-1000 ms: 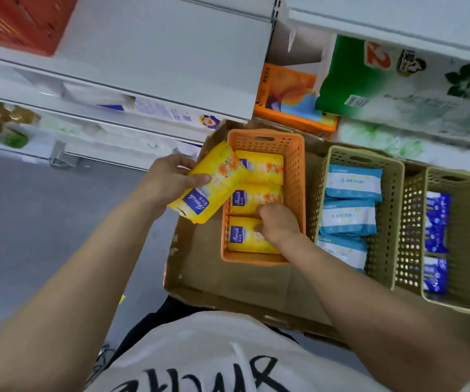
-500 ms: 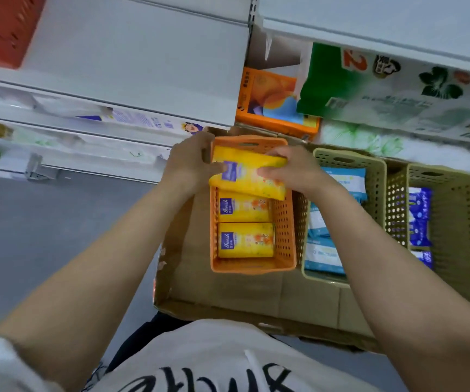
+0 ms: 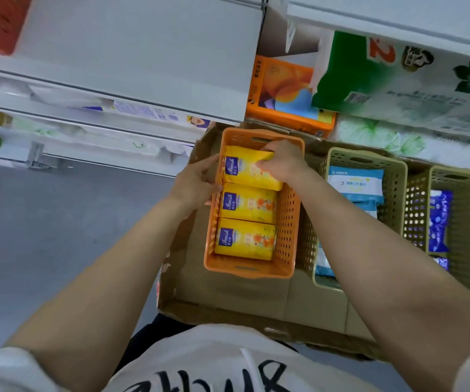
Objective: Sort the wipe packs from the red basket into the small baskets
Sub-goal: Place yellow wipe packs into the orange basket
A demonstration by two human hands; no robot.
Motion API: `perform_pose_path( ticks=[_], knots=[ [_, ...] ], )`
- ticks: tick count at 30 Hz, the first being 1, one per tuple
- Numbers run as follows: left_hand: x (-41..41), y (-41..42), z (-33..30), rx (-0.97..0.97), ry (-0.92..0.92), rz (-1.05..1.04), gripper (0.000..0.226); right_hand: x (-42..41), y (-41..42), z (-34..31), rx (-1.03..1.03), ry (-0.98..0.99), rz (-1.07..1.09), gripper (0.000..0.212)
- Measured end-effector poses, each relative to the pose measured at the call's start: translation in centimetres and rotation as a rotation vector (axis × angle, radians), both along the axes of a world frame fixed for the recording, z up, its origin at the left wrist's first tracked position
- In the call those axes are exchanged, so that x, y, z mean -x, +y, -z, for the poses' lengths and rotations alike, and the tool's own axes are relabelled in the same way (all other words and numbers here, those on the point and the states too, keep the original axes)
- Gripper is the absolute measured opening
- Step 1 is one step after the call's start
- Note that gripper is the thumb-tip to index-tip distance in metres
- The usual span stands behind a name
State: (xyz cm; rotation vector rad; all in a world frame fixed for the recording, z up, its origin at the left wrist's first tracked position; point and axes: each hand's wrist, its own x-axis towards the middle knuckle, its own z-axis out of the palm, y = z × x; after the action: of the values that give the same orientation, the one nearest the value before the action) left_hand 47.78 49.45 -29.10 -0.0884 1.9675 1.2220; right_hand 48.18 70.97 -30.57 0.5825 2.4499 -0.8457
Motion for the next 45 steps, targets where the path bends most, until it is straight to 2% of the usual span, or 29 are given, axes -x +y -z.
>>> perform_pose_path(
  ticks=[4,10,12,14,17,26,33,39,42,45],
  knots=[
    [1.1,-0.4,0.4,-0.034,-0.039,0.063,0.070,-0.2,-0.7,1.9,-0.243,0.088,-0.149,0.034],
    [1.6,-0.1,0.5,-0.052,-0.070,0.082,0.069,-2.0,-2.1,2.8,-0.618,0.255,-0.143,0.031],
    [1.5,0.2,0.6,-0.062,-0.082,0.092,0.069,-2.0,-2.1,2.7,-0.554,0.246,-0.019,0.038],
    [1.6,0.3,0.6,-0.066,-0.090,0.086,0.069,-2.0,-2.0,2.8,-0.397,0.217,0.080,0.043],
    [1.6,0.2,0.6,-0.050,-0.070,0.101,0.068,-2.2,-1.8,3.3,-0.281,0.186,0.061,0.044],
    [0.4,0.7,0.6,-0.051,-0.013,0.037,0.066,-2.0,-2.2,3.0,-0.288,0.178,0.016,0.046],
    [-1.4,0.4,-0.8,0.198,0.225,-0.019,0.054,-2.0,-1.4,-0.2,-0.234,0.134,-0.049,0.051],
    [-1.6,-4.1,-5.7,0.366,0.519,0.135,0.047,-3.4,-1.7,-7.3,-0.318,0.179,-0.172,0.041],
    [-1.1,-8.3,-9.3,0.355,0.672,0.198,0.049,-4.3,-4.1,-11.4,-0.398,0.294,-0.179,0.039],
    [-0.3,-14.4,-12.9,0.338,0.829,0.233,0.047,-6.0,-8.4,-15.0,-0.438,0.495,-0.138,0.038]
  ],
)
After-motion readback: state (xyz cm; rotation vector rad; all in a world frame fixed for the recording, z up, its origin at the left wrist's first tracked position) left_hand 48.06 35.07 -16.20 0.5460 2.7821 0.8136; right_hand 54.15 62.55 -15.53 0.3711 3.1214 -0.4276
